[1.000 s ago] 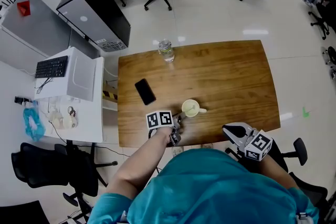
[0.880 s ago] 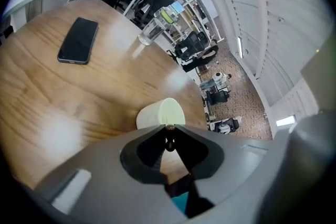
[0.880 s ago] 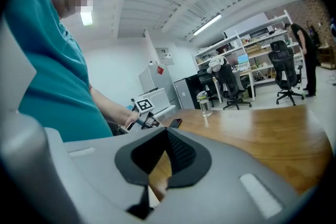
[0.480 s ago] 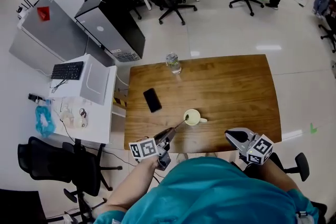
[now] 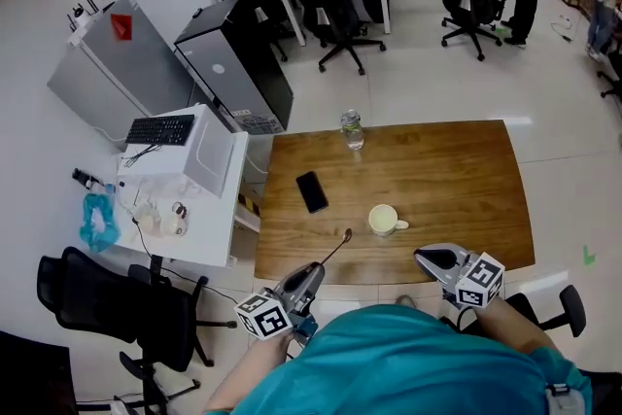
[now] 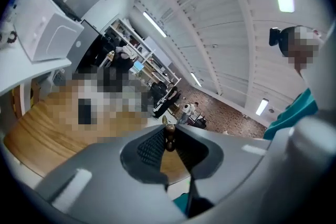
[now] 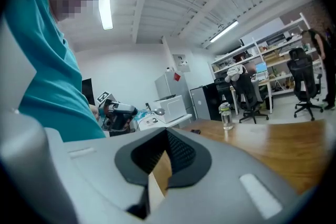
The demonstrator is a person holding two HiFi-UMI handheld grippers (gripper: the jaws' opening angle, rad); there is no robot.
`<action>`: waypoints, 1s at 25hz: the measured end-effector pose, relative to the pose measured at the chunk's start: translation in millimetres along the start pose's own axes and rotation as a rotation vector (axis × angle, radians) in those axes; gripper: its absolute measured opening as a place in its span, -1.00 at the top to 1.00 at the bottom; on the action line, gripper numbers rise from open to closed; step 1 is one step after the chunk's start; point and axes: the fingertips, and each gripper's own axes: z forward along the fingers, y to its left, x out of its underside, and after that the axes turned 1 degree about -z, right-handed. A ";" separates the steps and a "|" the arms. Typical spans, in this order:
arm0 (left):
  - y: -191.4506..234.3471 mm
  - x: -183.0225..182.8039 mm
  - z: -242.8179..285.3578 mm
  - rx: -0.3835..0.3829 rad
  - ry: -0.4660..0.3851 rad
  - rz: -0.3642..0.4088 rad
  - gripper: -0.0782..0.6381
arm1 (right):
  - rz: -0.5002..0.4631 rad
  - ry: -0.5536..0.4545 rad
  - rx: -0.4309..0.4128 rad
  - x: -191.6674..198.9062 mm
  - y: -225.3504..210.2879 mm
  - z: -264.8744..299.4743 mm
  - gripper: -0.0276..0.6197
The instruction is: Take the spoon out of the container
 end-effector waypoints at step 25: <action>-170.9 103.9 -272.8 0.279 -0.032 0.218 0.64 | -0.101 -0.029 0.144 37.9 358.7 -76.0 0.91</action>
